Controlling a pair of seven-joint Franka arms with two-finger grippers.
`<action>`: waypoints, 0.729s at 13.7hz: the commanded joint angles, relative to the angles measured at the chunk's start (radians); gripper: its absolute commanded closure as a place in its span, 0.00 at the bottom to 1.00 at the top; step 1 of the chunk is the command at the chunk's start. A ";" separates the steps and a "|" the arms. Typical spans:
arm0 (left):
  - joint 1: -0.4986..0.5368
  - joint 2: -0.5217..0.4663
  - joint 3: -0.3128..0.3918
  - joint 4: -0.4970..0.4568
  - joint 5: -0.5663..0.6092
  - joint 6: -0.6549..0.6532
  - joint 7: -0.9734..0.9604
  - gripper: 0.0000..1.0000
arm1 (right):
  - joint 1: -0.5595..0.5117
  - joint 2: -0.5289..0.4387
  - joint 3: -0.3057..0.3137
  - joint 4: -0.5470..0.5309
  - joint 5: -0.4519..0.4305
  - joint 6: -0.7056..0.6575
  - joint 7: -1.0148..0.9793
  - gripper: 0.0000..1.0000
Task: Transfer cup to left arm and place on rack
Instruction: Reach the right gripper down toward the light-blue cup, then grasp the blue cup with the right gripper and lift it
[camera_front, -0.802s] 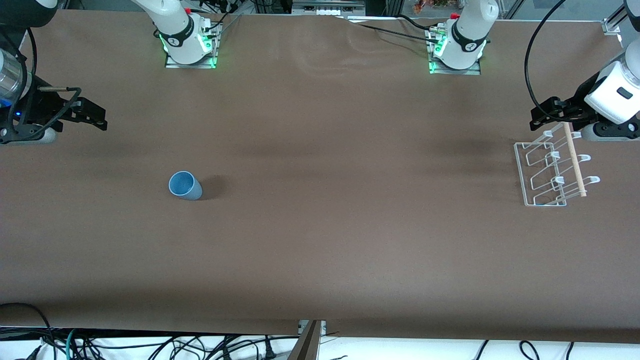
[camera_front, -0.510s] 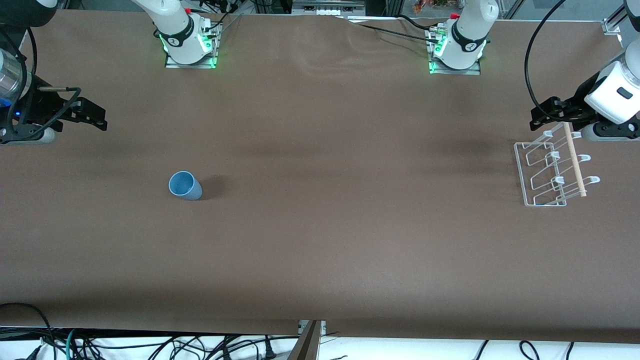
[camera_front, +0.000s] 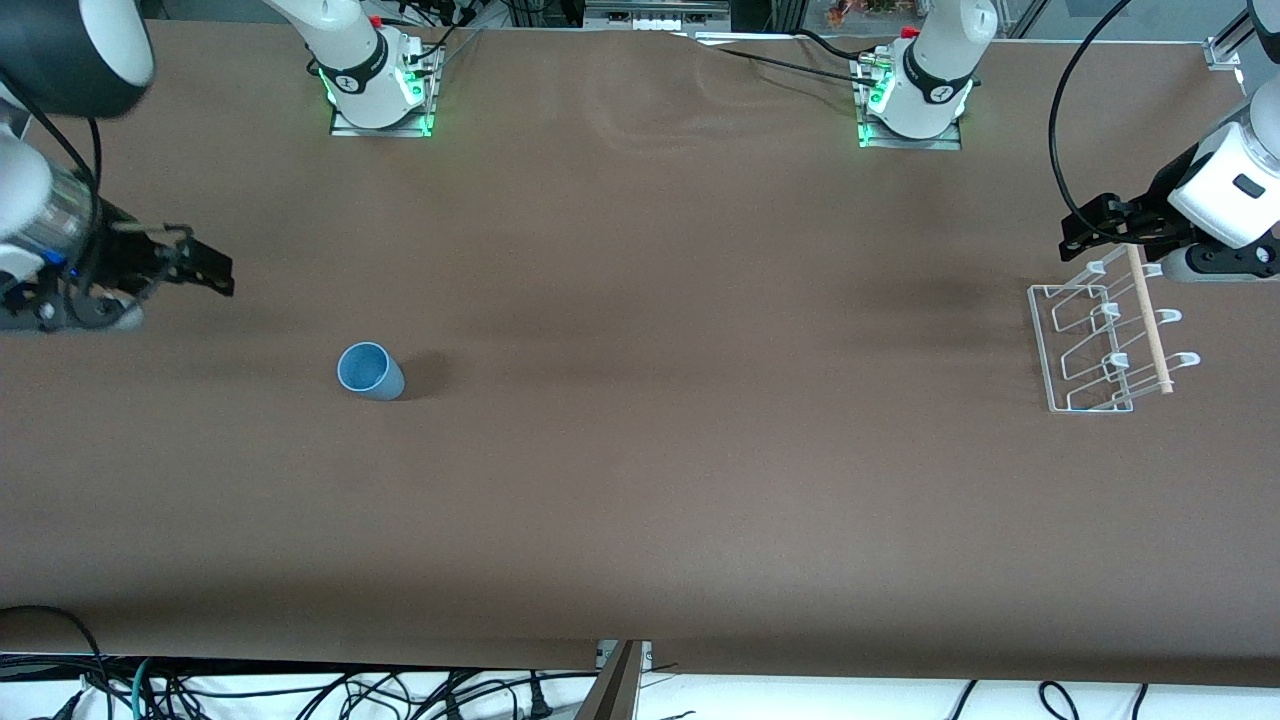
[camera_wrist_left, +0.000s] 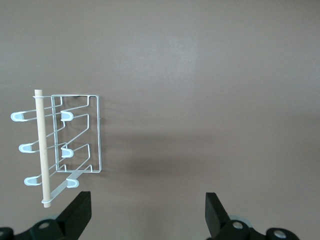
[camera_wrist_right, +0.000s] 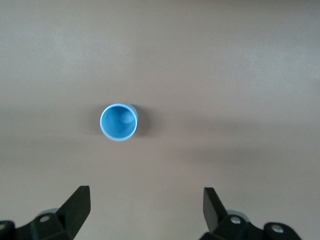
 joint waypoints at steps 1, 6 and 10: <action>-0.002 0.009 -0.003 0.027 0.023 -0.021 0.016 0.00 | -0.014 0.053 0.014 -0.030 0.009 0.072 0.010 0.00; -0.003 0.009 -0.003 0.027 0.024 -0.021 0.015 0.00 | -0.011 0.188 0.017 -0.098 0.020 0.275 0.011 0.00; -0.003 0.009 -0.003 0.027 0.023 -0.021 0.016 0.00 | -0.008 0.201 0.023 -0.227 0.042 0.437 0.019 0.00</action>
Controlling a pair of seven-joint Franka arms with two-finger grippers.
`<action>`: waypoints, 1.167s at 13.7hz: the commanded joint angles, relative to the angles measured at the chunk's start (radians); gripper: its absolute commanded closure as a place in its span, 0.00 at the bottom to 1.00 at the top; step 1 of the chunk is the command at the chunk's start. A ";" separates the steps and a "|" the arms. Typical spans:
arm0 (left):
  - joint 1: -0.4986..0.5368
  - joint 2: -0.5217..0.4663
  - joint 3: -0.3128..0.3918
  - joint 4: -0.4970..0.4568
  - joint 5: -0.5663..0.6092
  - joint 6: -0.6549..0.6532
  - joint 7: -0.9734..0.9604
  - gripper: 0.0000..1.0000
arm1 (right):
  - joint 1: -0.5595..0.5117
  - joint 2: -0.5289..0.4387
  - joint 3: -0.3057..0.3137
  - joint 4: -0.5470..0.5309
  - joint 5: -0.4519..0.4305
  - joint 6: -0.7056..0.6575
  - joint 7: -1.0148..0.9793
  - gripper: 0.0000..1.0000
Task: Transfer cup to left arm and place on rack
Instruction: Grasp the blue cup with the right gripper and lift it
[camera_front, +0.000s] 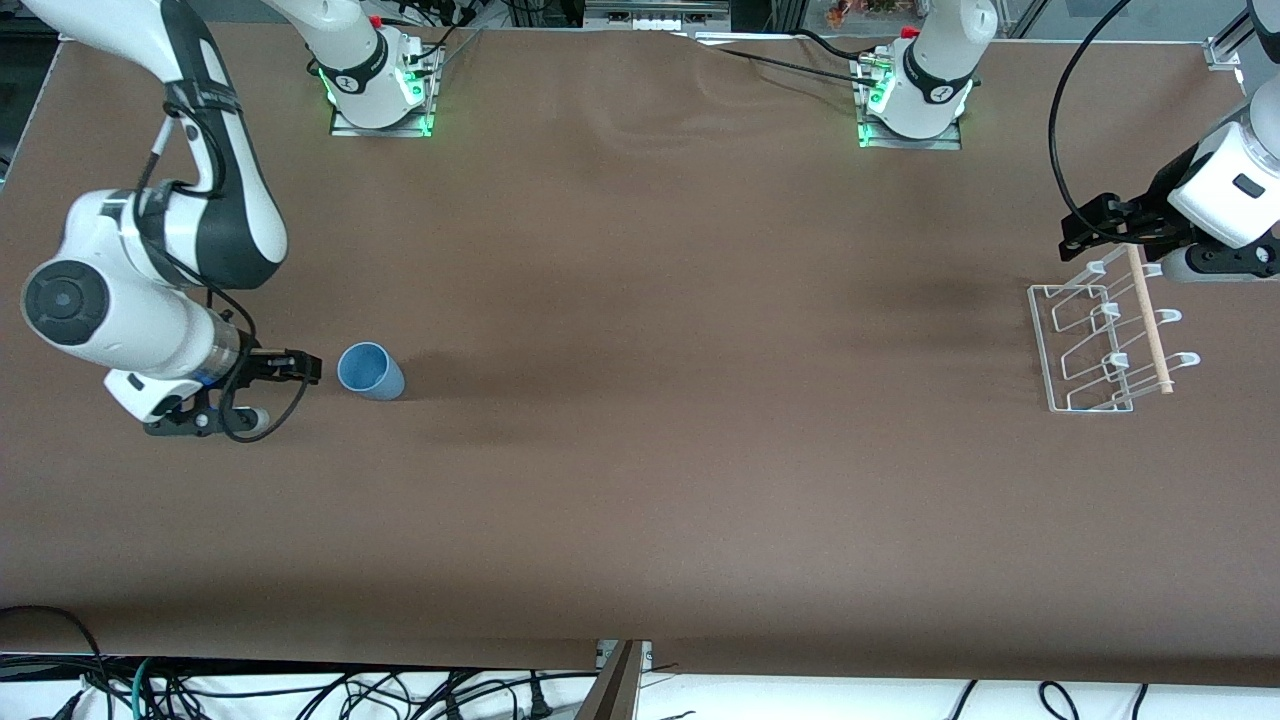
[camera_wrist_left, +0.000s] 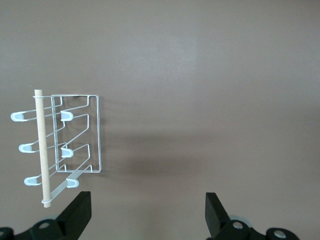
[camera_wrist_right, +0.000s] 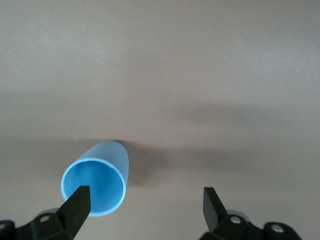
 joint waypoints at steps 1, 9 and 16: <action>-0.003 0.009 -0.003 0.027 0.023 -0.021 0.016 0.00 | -0.008 -0.026 0.015 -0.096 0.040 0.090 0.016 0.00; -0.003 0.009 -0.003 0.027 0.024 -0.021 0.015 0.00 | -0.007 -0.018 0.037 -0.217 0.040 0.194 0.021 0.00; -0.003 0.009 -0.003 0.027 0.024 -0.021 0.016 0.00 | -0.007 0.035 0.038 -0.223 0.066 0.266 0.024 0.35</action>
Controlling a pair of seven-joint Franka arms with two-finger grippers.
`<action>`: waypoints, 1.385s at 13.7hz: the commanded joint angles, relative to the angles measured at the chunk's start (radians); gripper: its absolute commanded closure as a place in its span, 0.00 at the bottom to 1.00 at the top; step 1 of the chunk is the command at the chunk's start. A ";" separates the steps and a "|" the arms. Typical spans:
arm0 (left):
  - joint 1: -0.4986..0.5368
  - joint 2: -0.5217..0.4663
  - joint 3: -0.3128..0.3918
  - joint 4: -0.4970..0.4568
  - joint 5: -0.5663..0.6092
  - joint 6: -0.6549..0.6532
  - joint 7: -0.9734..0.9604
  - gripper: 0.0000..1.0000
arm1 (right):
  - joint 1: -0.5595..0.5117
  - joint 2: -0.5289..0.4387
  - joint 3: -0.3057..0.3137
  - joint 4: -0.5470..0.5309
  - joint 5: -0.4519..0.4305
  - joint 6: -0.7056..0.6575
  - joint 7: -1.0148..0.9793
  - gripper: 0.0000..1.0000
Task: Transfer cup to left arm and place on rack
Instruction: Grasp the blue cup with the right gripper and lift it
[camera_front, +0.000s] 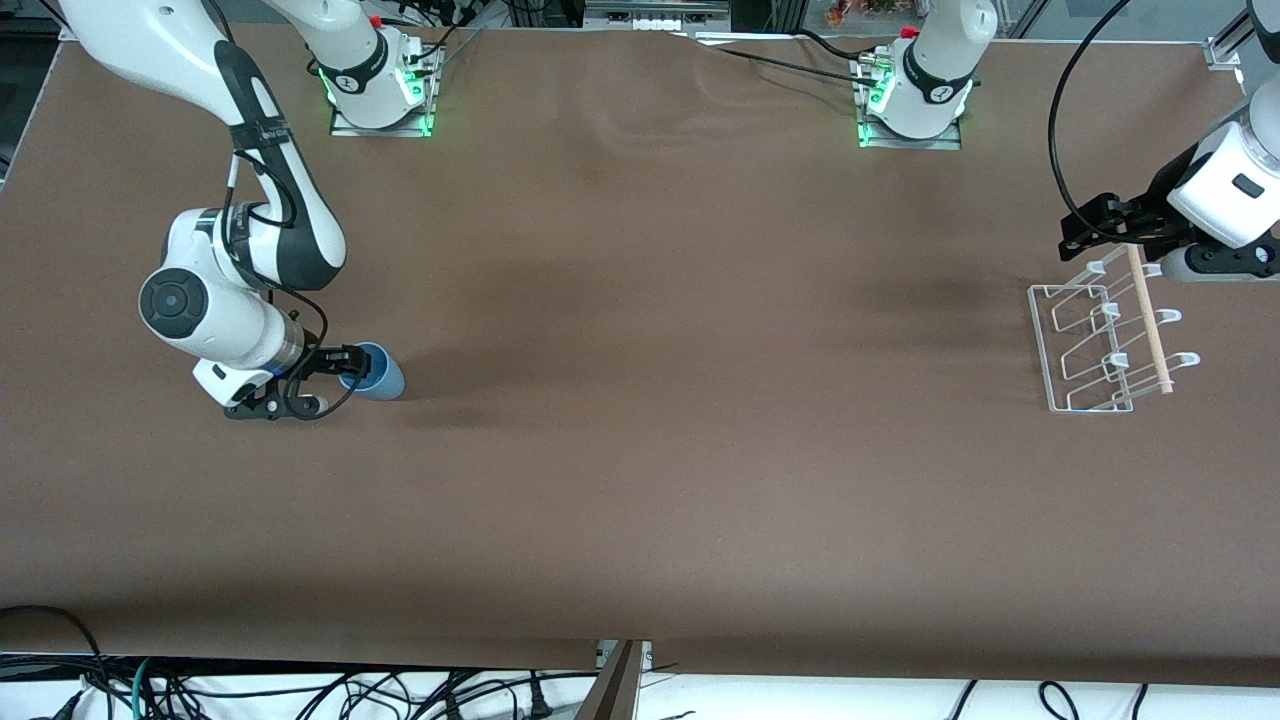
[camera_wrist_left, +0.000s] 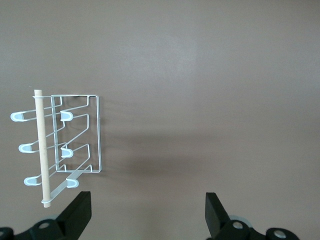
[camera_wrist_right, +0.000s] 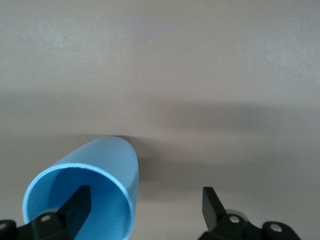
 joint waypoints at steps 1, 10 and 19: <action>-0.003 0.009 -0.002 0.027 0.023 -0.020 0.016 0.00 | -0.008 0.008 0.010 -0.009 0.061 0.022 0.004 0.58; -0.003 0.009 -0.002 0.027 0.023 -0.020 0.016 0.00 | -0.006 0.037 0.041 0.065 0.114 0.011 -0.007 1.00; -0.035 0.112 -0.048 0.136 -0.046 -0.148 0.013 0.00 | 0.147 0.143 0.117 0.487 0.374 -0.173 0.249 1.00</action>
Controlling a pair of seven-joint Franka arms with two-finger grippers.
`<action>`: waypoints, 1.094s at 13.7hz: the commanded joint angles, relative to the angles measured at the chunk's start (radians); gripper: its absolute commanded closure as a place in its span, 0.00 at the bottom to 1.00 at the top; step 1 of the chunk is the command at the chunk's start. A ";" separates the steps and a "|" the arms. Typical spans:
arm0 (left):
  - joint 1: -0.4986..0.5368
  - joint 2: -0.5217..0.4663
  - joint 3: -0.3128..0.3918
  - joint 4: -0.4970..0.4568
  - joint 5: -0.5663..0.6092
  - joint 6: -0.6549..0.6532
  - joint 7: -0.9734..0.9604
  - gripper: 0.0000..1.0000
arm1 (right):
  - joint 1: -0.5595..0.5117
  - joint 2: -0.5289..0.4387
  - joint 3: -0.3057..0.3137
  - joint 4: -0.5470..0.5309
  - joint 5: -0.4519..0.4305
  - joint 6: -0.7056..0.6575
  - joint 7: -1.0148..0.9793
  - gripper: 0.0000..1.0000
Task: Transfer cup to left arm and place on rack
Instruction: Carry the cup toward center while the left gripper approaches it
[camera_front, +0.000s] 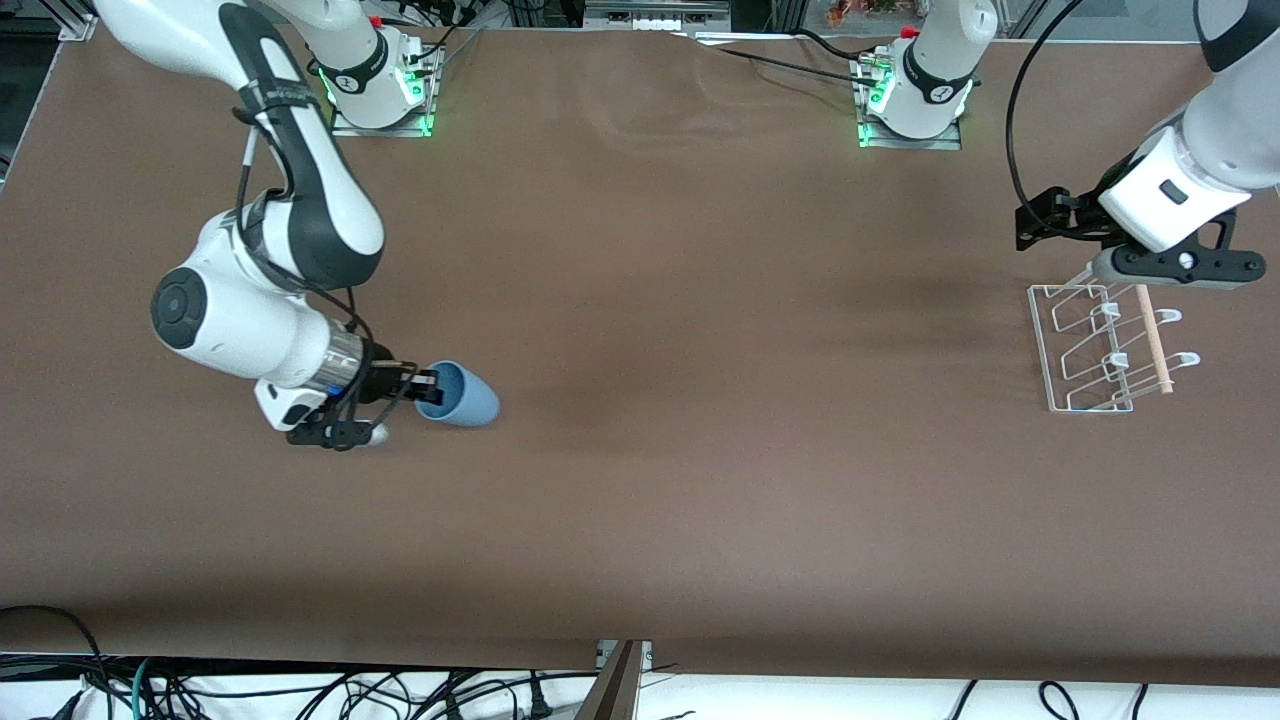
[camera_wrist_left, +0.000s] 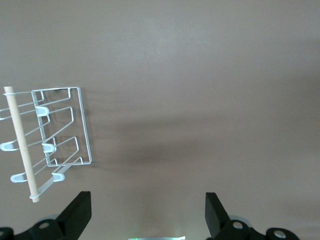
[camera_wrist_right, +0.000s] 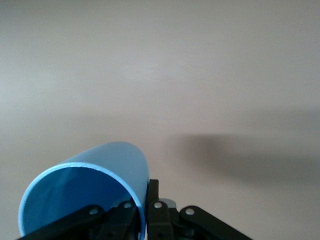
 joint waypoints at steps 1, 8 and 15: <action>-0.002 0.050 0.004 0.064 -0.073 -0.053 0.012 0.00 | 0.079 0.105 0.000 0.170 0.026 -0.020 0.145 1.00; 0.021 0.168 0.010 0.144 -0.237 -0.043 0.395 0.00 | 0.171 0.139 0.066 0.335 0.274 0.002 0.382 1.00; 0.055 0.283 0.010 0.141 -0.636 0.002 0.803 0.00 | 0.182 0.138 0.189 0.365 0.277 0.028 0.478 1.00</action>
